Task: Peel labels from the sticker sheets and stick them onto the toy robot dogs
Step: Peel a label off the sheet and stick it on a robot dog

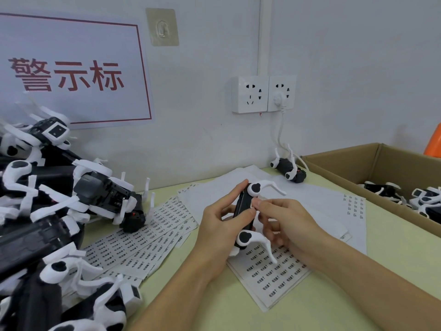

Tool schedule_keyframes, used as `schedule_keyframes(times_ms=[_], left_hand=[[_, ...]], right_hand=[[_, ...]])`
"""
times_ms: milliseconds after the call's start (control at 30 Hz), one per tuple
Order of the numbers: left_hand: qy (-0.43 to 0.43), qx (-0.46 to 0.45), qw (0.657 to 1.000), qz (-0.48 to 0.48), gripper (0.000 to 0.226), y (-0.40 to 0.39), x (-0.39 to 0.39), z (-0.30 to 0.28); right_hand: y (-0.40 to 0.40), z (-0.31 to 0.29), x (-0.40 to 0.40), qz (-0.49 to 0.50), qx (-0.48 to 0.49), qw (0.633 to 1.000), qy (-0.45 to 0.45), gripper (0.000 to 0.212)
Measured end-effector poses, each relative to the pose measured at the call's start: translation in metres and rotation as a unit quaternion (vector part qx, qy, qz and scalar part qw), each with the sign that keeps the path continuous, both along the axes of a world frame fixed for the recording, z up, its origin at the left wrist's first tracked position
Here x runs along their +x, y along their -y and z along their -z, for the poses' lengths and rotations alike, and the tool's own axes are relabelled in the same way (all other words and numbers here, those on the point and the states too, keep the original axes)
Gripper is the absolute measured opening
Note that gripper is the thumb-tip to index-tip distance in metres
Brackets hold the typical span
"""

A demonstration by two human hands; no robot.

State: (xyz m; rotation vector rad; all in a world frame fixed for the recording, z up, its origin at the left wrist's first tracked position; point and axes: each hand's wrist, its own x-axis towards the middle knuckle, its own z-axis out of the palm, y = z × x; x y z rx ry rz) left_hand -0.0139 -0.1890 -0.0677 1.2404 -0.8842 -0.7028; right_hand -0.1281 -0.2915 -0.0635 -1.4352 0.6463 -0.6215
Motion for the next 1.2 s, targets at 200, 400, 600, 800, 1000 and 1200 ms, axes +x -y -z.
schedule_keyframes(times_ms=[200, 400, 600, 800, 1000, 1200], left_hand=[[-0.012, 0.002, 1.000, -0.006, 0.041, 0.001, -0.001, 0.000], [0.004, 0.007, 1.000, -0.008, 0.041, 0.003, 0.000, 0.001], [-0.005, -0.010, 1.000, 0.001, 0.044, 0.003, 0.000, 0.001], [0.004, -0.020, 0.999, 0.036, 0.056, 0.001, 0.000, 0.000], [-0.024, -0.018, 0.997, 0.066, 0.062, 0.003, 0.007, 0.006], [-0.128, -0.004, 0.992, 0.019, 0.034, 0.007, 0.008, 0.010]], right_hand=[[0.001, 0.002, -0.002, -0.017, 0.005, 0.999, 0.028, 0.043], [-0.001, 0.003, -0.001, 0.001, -0.020, 1.000, 0.011, 0.033], [0.001, 0.001, -0.001, -0.004, -0.004, 1.000, 0.027, 0.031], [0.000, 0.002, -0.002, 0.008, -0.038, 0.999, 0.022, 0.032], [-0.001, 0.000, -0.003, 0.029, -0.061, 0.998, 0.019, 0.029], [-0.001, -0.003, -0.011, 0.160, -0.276, 0.945, 0.071, 0.016]])
